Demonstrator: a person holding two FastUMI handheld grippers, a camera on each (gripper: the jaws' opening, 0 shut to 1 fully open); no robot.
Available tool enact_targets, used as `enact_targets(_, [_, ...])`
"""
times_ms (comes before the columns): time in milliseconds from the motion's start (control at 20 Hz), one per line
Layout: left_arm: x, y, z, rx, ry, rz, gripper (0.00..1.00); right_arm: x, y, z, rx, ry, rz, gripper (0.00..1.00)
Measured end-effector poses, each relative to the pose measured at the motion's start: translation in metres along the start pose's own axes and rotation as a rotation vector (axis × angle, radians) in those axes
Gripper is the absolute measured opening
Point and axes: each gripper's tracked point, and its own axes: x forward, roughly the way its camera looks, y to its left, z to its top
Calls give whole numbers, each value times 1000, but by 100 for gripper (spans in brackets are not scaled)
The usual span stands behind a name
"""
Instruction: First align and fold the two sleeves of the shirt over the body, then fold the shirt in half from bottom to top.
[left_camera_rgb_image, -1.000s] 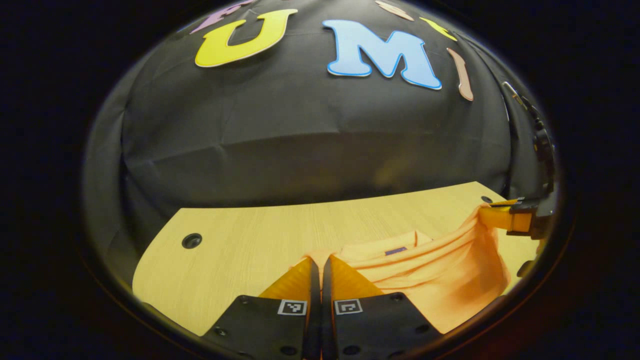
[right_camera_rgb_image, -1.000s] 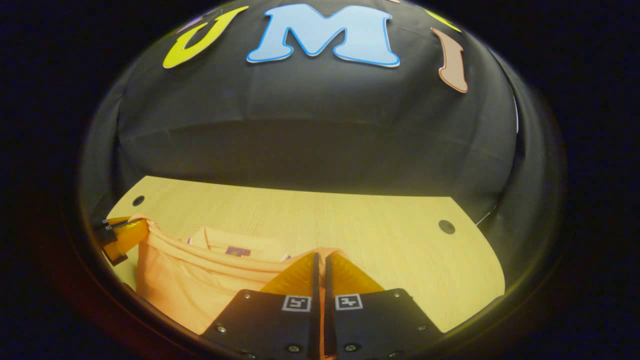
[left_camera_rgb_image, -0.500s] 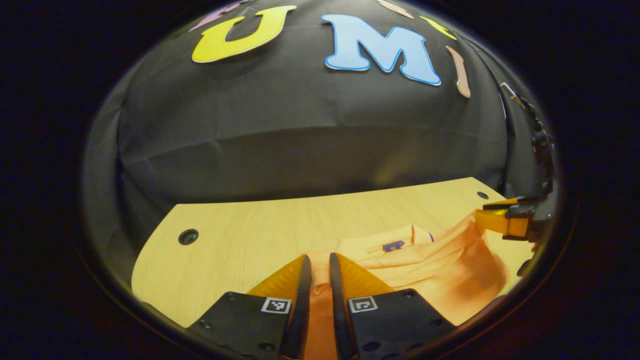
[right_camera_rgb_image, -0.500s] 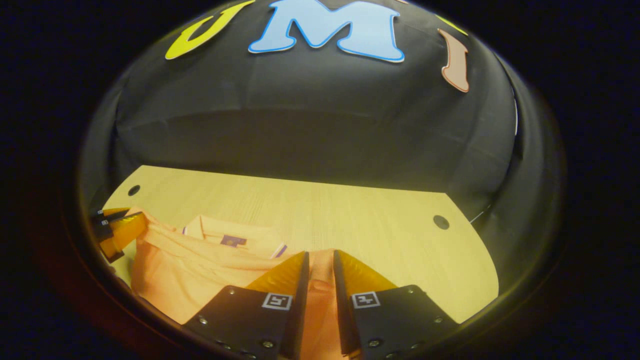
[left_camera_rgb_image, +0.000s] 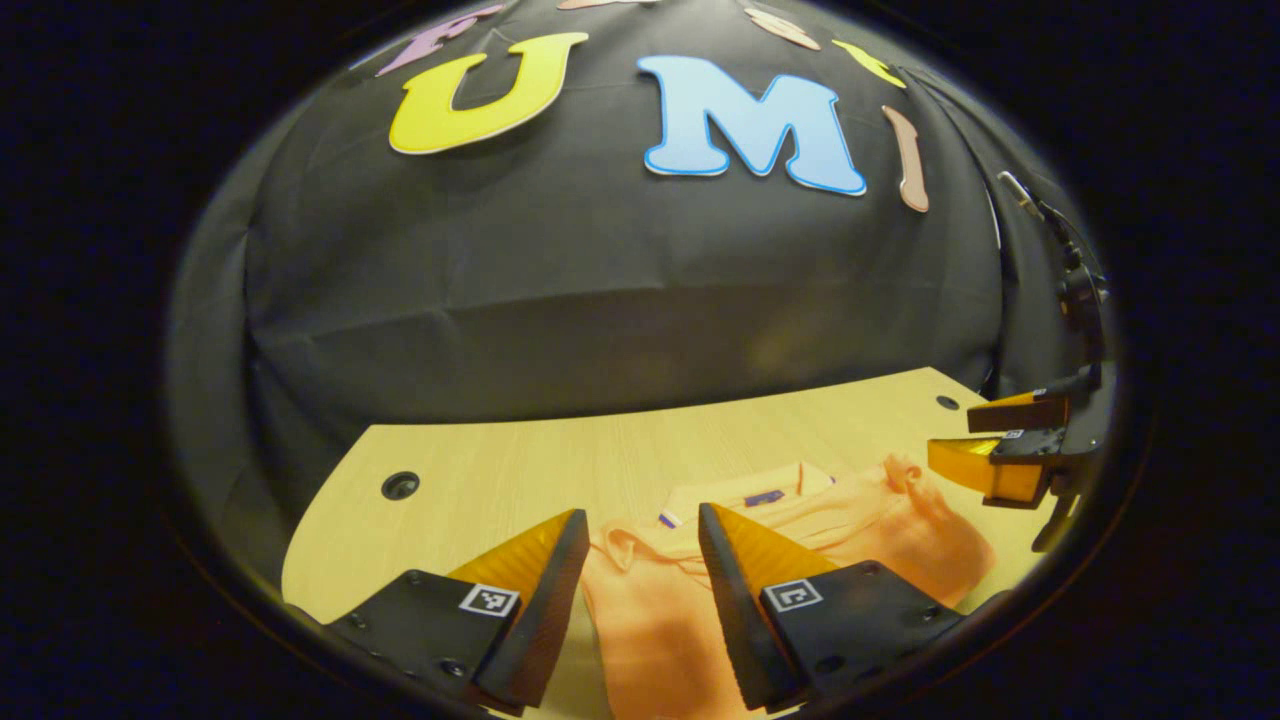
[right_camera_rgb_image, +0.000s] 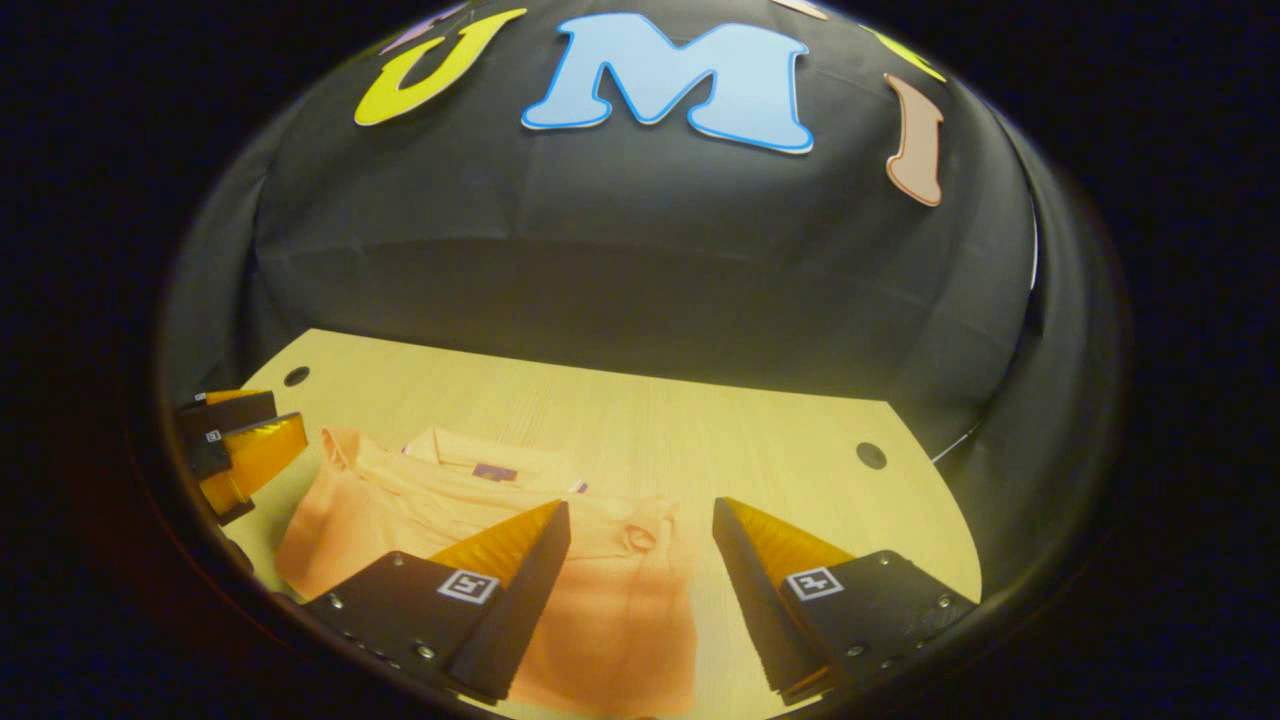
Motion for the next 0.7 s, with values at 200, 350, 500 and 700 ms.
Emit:
enact_targets(200, [-29, -6, 21, -1, -57, 34, 94, -35, -4, 14, 12, -54, 19, 94])
enact_targets(350, [-48, -10, 29, -6, -71, 61, 96, -64, -9, 24, 30, -97, 32, 94])
enact_targets(500, [-72, -21, 43, -37, -112, 67, 96, -95, -17, 33, 47, -140, 42, 94])
enact_targets(700, [-113, -33, 69, -57, -223, 74, 96, -136, -34, 41, 21, -207, 21, 94])
